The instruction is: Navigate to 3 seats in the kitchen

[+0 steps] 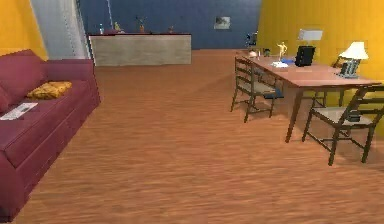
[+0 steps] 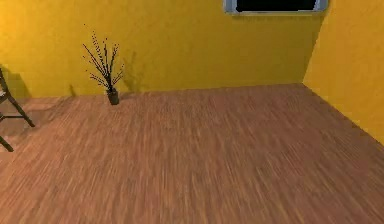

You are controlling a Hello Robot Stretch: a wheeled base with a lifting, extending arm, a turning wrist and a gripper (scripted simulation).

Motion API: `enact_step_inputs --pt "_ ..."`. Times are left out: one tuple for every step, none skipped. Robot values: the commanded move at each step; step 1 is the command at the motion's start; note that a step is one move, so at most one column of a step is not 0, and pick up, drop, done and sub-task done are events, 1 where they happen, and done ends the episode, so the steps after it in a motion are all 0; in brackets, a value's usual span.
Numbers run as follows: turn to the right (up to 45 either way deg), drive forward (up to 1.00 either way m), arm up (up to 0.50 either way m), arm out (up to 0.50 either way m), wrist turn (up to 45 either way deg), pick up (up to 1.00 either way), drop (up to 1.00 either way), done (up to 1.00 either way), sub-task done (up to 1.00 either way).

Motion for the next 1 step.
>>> enact_step_inputs --pt "0.0 1.00 0.00 0.00 0.0 0.00 0.00 0.00 0.00"
